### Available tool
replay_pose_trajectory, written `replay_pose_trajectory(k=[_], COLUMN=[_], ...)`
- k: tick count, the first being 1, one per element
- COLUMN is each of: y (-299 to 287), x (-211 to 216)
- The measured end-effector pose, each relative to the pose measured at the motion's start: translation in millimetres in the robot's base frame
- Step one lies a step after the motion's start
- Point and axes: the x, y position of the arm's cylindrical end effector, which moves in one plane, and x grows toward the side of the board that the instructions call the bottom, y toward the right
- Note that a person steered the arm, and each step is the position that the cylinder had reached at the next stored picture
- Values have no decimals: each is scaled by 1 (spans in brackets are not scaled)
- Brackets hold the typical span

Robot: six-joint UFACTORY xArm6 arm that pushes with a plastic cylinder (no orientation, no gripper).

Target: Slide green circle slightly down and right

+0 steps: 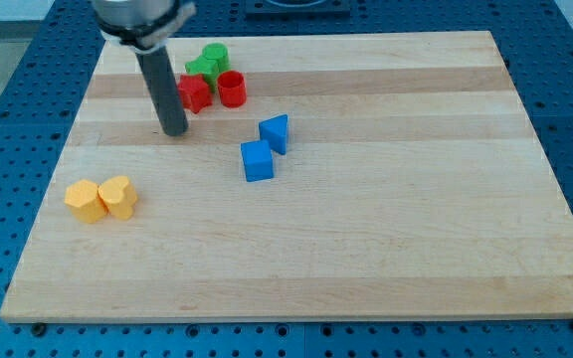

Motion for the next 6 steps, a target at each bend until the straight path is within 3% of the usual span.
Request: replay_pose_trajectory(k=[1, 2, 3, 4, 5, 6], y=[21, 25, -16, -43, 9, 45], x=[-48, -53, -54, -99, -163, -176])
